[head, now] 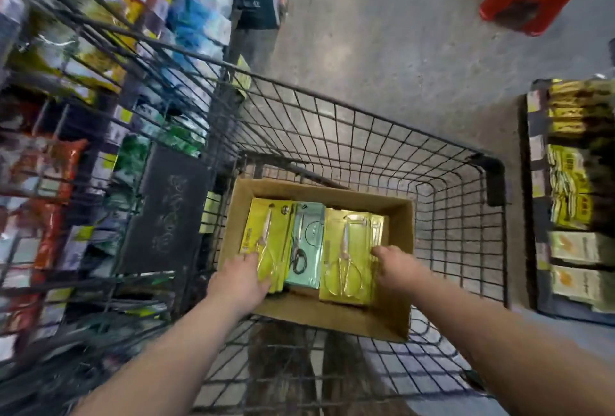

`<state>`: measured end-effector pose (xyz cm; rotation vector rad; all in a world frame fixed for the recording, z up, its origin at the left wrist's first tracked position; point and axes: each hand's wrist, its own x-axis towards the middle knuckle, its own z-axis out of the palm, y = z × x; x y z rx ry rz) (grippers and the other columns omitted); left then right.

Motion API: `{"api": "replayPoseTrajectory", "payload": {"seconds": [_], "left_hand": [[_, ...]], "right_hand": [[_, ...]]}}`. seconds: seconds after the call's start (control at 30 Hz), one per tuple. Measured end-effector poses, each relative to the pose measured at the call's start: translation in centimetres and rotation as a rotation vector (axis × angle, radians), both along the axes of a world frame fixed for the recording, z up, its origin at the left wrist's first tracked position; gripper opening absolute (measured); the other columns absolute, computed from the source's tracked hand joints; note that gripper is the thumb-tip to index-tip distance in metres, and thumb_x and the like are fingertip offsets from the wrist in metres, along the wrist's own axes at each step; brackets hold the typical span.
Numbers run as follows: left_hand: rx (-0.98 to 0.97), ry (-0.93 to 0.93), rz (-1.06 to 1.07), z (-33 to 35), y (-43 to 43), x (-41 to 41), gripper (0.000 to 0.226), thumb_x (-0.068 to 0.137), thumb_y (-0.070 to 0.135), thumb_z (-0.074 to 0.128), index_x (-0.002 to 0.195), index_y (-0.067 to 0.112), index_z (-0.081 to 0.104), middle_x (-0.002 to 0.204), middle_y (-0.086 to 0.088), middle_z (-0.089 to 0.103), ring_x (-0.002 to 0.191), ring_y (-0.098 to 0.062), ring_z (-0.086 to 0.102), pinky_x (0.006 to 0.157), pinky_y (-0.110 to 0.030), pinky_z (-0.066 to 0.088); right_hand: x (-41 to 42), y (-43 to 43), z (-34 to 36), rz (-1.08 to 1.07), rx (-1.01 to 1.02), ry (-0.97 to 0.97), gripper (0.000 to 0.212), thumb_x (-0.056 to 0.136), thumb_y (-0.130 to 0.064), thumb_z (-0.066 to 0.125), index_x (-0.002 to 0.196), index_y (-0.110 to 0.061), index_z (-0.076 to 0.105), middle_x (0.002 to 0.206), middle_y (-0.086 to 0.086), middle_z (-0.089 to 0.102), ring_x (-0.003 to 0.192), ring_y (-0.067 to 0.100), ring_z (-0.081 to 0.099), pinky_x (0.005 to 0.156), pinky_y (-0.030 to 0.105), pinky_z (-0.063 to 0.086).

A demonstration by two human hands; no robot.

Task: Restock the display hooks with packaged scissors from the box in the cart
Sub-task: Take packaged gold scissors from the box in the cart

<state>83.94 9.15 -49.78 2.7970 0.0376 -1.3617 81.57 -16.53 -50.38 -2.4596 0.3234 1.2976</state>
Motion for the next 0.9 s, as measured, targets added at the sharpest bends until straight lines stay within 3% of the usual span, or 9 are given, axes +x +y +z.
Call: {"api": "replayPoseTrajectory", "payload": {"seconds": [0.3,0.5,0.7,0.9], "left_hand": [[-0.031,0.067,0.105,-7.5,1.1,1.7,0.070,0.090,0.044,0.057,0.146,0.014,0.028,0.145,-0.010,0.040,0.129,-0.029,0.044,0.105,-0.046,0.042],[-0.057,0.058,0.308,-10.7,1.4,1.8,0.079,0.089,0.040,0.061,0.150,0.016,0.018,0.154,-0.008,0.026,0.136,-0.030,0.036,0.109,-0.046,0.037],[-0.048,0.019,0.421,-12.9,1.6,1.7,0.092,0.084,0.042,0.065,0.152,0.013,0.010,0.159,-0.007,0.016,0.143,-0.032,0.024,0.114,-0.049,0.030],[-0.050,-0.017,0.512,-13.6,1.4,1.8,0.084,0.079,0.041,0.071,0.148,0.015,0.028,0.157,-0.006,0.018,0.142,-0.030,0.022,0.112,-0.047,0.029]], "right_hand": [[-0.4,1.5,-7.2,-0.214,0.039,0.147,0.058,0.091,-0.018,0.054,0.144,-0.015,0.031,0.145,0.011,0.039,0.128,0.026,0.045,0.106,0.035,0.039],[-0.3,2.0,-10.9,-0.428,0.056,0.140,0.074,0.089,-0.018,0.059,0.150,-0.015,0.017,0.149,0.016,0.030,0.129,0.031,0.043,0.103,0.035,0.039],[-0.3,2.8,-12.4,-0.650,0.063,0.077,0.062,0.088,-0.016,0.061,0.142,-0.014,0.032,0.139,0.014,0.043,0.121,0.033,0.049,0.098,0.039,0.043],[-0.8,2.9,-13.4,-0.810,-0.008,0.063,0.074,0.085,-0.022,0.067,0.145,-0.013,0.025,0.141,0.014,0.042,0.119,0.034,0.053,0.096,0.047,0.048]]}}
